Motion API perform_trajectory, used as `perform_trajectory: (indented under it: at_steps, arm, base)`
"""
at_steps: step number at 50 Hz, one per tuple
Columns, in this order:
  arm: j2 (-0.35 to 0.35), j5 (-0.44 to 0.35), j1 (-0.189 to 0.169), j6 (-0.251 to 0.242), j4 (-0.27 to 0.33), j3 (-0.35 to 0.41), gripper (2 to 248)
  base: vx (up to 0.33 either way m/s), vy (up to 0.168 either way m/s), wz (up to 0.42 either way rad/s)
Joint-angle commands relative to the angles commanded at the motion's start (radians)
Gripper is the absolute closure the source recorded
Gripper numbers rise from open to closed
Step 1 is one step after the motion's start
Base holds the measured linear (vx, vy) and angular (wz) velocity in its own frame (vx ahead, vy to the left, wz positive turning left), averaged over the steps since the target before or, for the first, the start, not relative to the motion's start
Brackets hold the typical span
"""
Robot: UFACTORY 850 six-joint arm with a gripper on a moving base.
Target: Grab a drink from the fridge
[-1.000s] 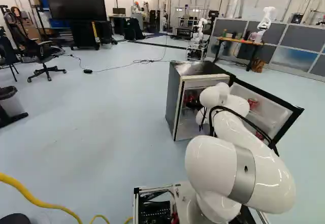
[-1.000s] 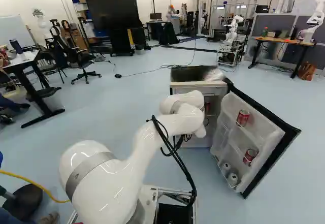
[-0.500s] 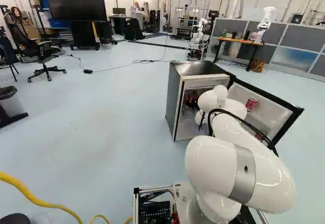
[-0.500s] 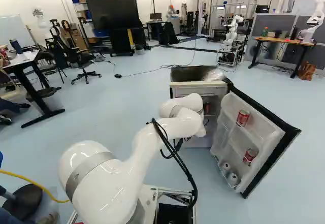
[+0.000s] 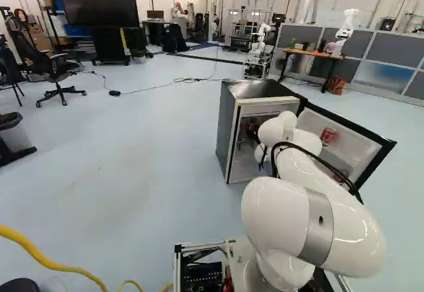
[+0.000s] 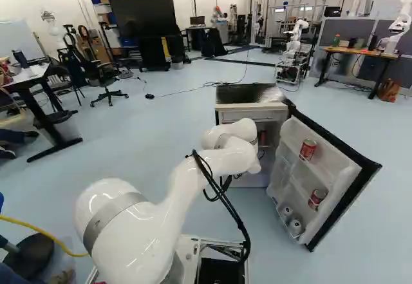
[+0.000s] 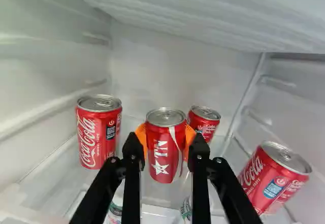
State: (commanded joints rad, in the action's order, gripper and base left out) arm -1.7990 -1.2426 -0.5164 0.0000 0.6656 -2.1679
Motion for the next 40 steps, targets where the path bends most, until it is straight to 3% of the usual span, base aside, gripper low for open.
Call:
perform_trajectory:
  at_steps: [17,40]
  arm:
    - [0.049,0.0,-0.003,0.0,0.0,0.087,157]
    - [0.218,0.0,-0.014,0.0,0.0,0.354,157]
  base:
    - [0.0,0.0,0.0]
    - [0.0,0.0,0.0]
